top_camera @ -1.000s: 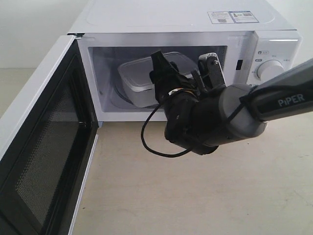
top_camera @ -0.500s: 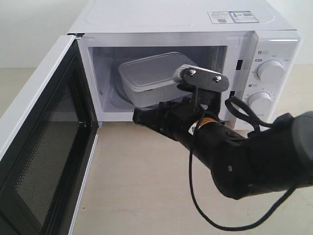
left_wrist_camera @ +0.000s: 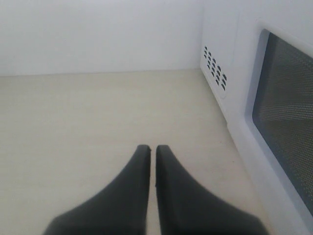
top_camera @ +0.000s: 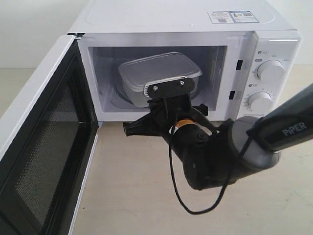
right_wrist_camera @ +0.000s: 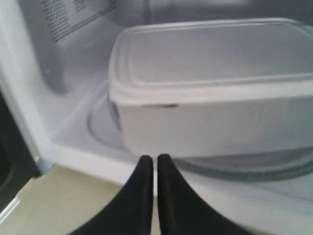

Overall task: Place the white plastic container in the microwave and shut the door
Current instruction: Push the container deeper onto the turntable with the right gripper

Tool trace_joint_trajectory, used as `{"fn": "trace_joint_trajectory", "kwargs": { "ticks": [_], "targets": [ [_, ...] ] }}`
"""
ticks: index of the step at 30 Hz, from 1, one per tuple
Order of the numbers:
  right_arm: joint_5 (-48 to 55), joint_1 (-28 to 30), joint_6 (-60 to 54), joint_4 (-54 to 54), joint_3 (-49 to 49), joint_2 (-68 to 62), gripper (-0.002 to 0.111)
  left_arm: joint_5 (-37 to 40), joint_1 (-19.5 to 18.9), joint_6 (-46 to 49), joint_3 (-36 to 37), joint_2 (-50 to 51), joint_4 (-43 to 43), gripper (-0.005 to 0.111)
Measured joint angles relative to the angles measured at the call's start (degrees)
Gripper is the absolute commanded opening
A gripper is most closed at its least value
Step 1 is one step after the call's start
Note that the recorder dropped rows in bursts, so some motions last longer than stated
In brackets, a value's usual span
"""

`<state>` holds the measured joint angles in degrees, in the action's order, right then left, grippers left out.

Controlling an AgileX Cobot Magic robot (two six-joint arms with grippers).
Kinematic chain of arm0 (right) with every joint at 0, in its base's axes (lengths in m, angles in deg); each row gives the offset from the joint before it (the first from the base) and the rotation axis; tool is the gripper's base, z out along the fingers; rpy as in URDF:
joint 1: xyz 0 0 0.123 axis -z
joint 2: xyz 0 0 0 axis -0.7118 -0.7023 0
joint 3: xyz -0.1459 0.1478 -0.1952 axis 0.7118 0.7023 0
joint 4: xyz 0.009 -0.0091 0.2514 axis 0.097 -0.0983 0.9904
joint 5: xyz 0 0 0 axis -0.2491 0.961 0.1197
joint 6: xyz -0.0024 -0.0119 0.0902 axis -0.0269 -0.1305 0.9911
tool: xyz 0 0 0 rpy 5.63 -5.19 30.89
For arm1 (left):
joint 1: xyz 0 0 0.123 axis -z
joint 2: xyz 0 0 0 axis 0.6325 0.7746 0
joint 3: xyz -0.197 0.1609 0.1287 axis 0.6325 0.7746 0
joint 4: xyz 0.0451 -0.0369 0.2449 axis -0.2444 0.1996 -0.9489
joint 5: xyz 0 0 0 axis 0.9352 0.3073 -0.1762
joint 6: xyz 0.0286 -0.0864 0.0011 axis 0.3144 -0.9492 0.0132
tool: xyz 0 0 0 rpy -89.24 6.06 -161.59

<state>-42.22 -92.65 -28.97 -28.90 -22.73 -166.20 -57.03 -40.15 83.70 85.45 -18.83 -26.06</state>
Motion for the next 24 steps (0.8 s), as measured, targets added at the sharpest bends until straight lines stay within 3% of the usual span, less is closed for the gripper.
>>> {"fn": "trace_joint_trajectory", "kwargs": {
  "ticks": [14,19,24],
  "targets": [
    [7.6,3.9,-0.1,-0.6,-15.7,-7.7,0.0,0.0,0.0,0.0,0.0,0.0,0.0,0.004],
    [8.0,1.8,0.2,1.4,-10.2,-2.1,0.0,0.0,0.0,0.0,0.0,0.0,0.0,0.004],
    [9.7,-6.7,0.0,9.1,3.3,11.0,0.0,0.0,0.0,0.0,0.0,0.0,0.0,0.004]
  ]
}}
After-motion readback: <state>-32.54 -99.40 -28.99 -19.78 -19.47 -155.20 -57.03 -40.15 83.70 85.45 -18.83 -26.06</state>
